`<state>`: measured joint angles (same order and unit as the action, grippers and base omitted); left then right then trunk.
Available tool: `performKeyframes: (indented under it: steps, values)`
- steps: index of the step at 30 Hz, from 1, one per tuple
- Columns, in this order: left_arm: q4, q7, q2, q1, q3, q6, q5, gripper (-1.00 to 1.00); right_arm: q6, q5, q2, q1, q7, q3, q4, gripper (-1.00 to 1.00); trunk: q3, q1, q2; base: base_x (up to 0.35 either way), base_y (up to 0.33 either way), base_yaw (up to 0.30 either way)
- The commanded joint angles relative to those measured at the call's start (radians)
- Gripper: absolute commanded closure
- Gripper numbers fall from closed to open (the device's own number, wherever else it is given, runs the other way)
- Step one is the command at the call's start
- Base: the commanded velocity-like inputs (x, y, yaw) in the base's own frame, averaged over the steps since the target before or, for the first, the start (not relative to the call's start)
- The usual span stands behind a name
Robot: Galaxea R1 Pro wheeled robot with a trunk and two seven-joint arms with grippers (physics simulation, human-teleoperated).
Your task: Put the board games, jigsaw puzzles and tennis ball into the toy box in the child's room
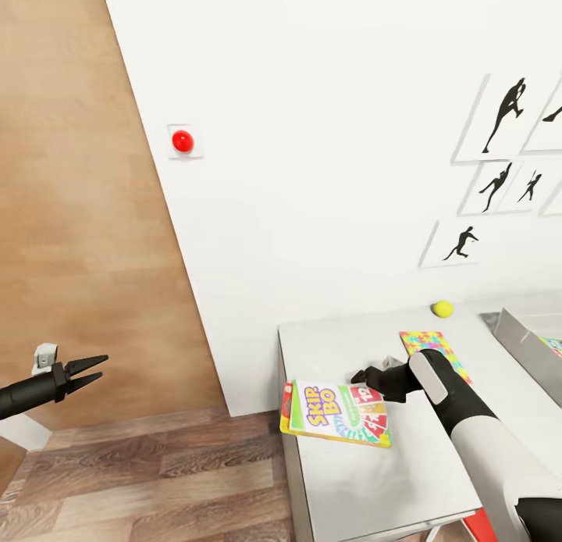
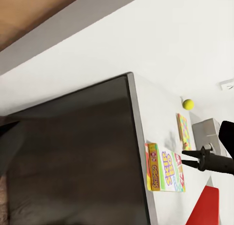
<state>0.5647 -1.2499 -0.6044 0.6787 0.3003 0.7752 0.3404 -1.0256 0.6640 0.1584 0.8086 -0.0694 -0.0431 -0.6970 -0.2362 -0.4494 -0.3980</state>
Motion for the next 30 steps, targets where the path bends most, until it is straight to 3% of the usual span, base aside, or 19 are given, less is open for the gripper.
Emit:
performKeyframes:
  steps: [1,22,28,30]
  values:
    - [0.000,-0.002,0.000,0.001,0.000,0.009,0.002,-1.00,-0.002,0.009,0.001,0.001,-0.007,-0.004,-0.001,-1.00,-0.002,-0.001,-0.002,0.000,0.050,0.000]
    - [0.000,-0.002,-0.001,0.001,0.000,0.009,0.002,-1.00,-0.002,0.009,0.012,-0.004,0.014,-0.004,-0.022,-1.00,-0.002,-0.001,-0.002,0.000,0.051,0.000]
    - [0.000,-0.002,-0.001,0.001,0.000,0.009,0.002,-1.00,-0.002,0.008,0.029,-0.027,0.087,0.003,-0.139,-1.00,-0.002,-0.001,-0.002,0.000,0.000,0.000]
    - [0.000,-0.002,-0.001,0.001,0.000,0.009,0.002,-1.00,-0.005,0.012,0.052,-0.049,0.119,0.005,-0.205,-1.00,-0.002,-0.001,-0.002,0.000,0.000,0.000]
